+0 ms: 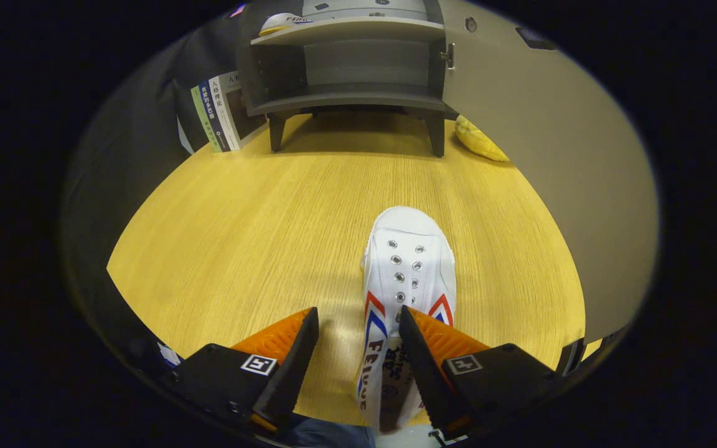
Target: Open the shoe cabinet door, grab the shoes and put them into the shoe cabinet, then close the shoe cabinet door.
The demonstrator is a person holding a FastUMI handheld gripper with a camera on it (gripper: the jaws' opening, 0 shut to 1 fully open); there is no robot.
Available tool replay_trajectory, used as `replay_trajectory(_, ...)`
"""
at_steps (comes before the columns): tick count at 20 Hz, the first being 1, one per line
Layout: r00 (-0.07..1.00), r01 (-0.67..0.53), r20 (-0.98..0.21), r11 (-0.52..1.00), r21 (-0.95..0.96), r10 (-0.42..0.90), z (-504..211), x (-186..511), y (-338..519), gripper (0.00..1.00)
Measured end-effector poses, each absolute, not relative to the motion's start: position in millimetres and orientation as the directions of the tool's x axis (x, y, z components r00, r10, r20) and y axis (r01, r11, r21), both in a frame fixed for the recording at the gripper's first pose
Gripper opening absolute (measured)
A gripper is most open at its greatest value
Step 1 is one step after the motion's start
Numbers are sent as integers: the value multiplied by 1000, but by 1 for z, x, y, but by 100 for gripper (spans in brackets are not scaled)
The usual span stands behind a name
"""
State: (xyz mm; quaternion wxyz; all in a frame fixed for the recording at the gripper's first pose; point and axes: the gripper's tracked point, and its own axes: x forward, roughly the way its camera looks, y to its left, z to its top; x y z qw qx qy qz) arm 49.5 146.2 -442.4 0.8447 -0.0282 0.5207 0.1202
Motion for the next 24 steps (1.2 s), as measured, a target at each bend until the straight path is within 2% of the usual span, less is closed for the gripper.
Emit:
replay_trajectory(2,422,-229,-895,972,49,145,-449,49,140,67)
replay_trajectory(4,421,-216,-899,976,28,119,-449,50,133,43)
replay_trajectory(6,415,-197,-902,980,40,121,-451,51,134,29)
replay_trajectory(8,416,-203,-899,978,55,137,-454,48,138,29)
replay_trajectory(9,424,-216,-893,975,59,148,-451,51,138,18)
replay_trajectory(10,423,-205,-893,977,67,150,-447,49,138,17)
replay_trajectory(11,425,-208,-892,976,71,155,-455,52,140,7)
replay_trajectory(17,470,-219,-868,974,60,159,-443,52,136,2)
replay_trajectory(24,486,-203,-835,963,179,258,-410,62,160,1)
